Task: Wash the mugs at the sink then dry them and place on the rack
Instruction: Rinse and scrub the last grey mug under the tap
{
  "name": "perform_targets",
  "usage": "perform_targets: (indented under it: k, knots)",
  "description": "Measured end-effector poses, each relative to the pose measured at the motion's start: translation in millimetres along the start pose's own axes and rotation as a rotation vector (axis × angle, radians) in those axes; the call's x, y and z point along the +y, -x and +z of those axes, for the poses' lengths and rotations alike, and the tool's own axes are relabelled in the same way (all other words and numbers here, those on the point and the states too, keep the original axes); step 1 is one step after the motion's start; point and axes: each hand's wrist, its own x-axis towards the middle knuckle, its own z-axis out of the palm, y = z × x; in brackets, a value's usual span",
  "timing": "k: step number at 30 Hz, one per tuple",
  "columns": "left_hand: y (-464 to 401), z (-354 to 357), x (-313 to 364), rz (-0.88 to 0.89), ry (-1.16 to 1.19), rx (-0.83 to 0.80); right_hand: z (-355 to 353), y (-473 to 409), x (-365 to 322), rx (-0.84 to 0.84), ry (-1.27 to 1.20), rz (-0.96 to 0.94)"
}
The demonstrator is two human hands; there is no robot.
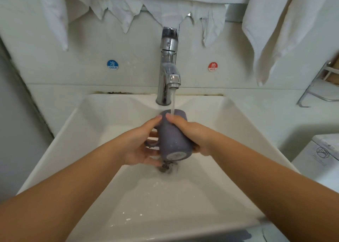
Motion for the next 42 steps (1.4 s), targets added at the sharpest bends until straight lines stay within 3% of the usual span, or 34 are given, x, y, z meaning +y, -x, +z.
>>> perform_targets:
  k: [4, 7, 10, 15, 20, 24, 26, 29, 32, 36, 42]
  knots:
    - [-9, -5, -5, 0.003, 0.338, -0.057, 5, -9, 9, -0.098, -0.335, 0.07]
    - [-12, -6, -9, -0.057, 0.476, -0.16, 8, -8, 8, -0.118, -0.411, 0.042]
    - [-10, -2, -13, 0.002, 0.36, -0.163, 15, -2, 1, -0.052, -0.367, 0.005]
    - [-5, 6, -6, 0.092, 0.246, -0.118, 18, -6, -3, 0.286, -0.044, -0.096]
    - [-14, 14, -9, 0.322, -0.206, 0.2, 11, -2, 3, 0.175, -0.281, 0.042]
    - [-13, 13, -9, 0.336, -0.308, 0.006, -1, 2, 12, 0.044, -0.542, 0.023]
    - [-12, 13, -8, 0.383, -0.381, 0.006, -4, 1, 12, 0.004, -0.588, -0.001]
    - [-7, 6, 3, 0.515, -0.493, 0.163, -10, -4, 9, 0.039, -0.482, -0.017]
    - [0, -5, 11, 0.64, -0.521, 0.292, -21, -11, 11, 0.241, -0.236, -0.016]
    - [7, 7, 4, 0.611, -0.66, 0.125, -29, -15, 12, 0.304, -0.151, 0.028]
    - [7, 5, 0, 0.617, -0.601, 0.109, -30, -17, 12, 0.319, -0.066, -0.026]
